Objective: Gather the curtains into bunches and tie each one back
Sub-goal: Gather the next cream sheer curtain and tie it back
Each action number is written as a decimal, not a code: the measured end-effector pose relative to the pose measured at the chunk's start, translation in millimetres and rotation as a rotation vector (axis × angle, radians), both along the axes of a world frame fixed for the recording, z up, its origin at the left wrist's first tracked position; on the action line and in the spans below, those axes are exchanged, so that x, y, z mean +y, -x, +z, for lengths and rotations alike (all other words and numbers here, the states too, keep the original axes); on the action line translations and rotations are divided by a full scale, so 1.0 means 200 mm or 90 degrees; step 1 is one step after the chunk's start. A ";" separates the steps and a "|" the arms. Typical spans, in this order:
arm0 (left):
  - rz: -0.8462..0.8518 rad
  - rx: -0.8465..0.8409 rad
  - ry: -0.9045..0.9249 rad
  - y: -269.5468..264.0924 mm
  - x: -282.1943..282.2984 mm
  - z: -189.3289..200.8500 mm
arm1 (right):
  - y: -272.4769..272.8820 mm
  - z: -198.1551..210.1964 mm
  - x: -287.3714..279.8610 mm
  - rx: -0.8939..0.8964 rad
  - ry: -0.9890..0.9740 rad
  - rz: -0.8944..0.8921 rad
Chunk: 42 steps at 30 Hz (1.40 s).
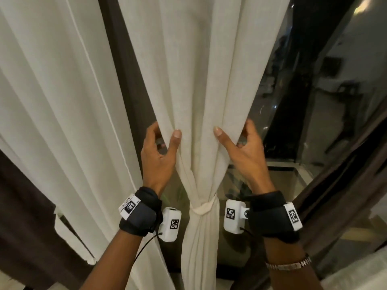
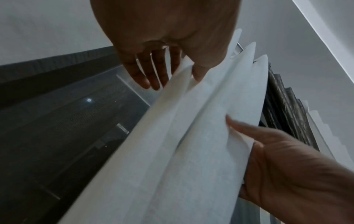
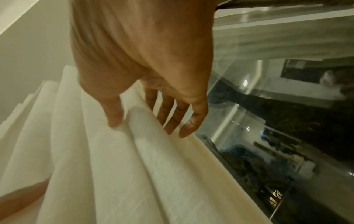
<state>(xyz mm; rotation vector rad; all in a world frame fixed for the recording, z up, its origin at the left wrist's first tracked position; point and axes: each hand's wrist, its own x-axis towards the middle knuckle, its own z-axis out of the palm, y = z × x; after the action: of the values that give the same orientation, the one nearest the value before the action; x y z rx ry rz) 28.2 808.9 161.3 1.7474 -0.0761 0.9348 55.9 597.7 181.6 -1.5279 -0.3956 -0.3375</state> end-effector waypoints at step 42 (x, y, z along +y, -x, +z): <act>0.284 0.011 0.082 0.51 0.81 -0.54 | 0.34 -0.54 1.20 0.084 0.197 -0.081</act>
<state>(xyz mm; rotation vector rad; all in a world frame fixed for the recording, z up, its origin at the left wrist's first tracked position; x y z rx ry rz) -74.2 970.8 53.0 1.6822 0.3916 1.2139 -12.6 836.9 74.0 -1.8732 -0.2539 -0.2816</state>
